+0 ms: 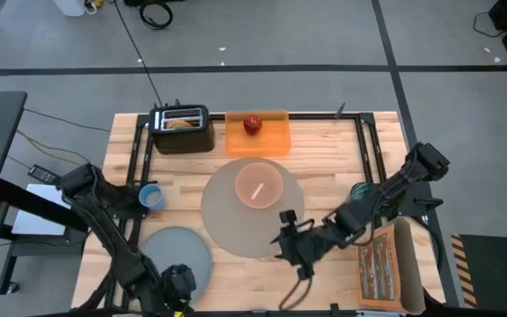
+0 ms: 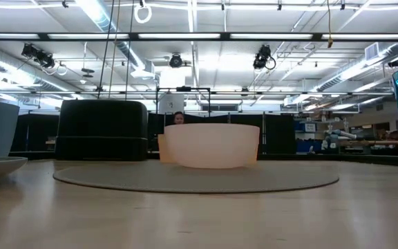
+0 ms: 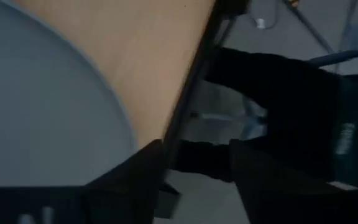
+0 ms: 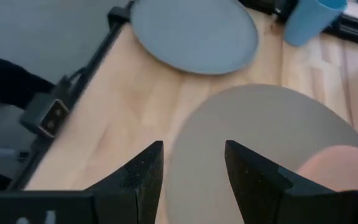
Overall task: Arrange a breakfast setting
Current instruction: Put the light blue plate on the gray mat
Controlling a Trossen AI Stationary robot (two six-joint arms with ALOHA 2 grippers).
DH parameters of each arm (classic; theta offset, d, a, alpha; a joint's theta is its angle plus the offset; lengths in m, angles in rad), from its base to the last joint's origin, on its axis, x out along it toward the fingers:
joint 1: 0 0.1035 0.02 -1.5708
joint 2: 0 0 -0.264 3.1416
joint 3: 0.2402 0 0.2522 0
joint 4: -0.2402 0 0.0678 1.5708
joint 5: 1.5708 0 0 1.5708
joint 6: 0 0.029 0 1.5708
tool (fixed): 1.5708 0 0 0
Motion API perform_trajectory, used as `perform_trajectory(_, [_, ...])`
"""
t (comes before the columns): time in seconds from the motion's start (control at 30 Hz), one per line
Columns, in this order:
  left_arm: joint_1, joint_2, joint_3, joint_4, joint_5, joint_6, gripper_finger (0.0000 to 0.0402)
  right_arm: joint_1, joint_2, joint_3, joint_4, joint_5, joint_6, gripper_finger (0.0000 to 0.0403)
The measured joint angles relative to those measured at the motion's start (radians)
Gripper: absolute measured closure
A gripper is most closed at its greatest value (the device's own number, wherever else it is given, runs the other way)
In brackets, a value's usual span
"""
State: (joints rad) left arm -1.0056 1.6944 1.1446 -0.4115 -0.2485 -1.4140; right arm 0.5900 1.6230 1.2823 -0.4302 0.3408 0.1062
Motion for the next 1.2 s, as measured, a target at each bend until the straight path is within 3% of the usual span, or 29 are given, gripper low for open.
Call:
perform_trajectory(0.1, [0.008,0.044,0.003,0.038,0.002,0.022,0.0181,0.041,0.012,-0.020,0.027,0.055,0.010,0.0224])
perform_trajectory(0.23, [0.010,0.096,0.070,0.039,0.005,0.049,0.0197,0.076,0.011,-0.059,0.061,0.113,0.054,0.0224])
perform_trajectory(0.53, [0.002,0.237,0.246,-0.232,-0.004,0.067,0.0232,0.095,0.011,-0.154,0.169,0.172,0.076,0.0224])
perform_trajectory(1.03, [0.003,0.340,0.254,-0.316,0.005,0.038,0.0234,0.091,0.011,-0.179,0.188,0.192,0.074,0.0224])
perform_trajectory(1.2, [0.008,0.348,0.256,-0.325,0.024,-0.002,0.0254,0.091,0.011,-0.179,0.189,0.191,0.044,0.0224])
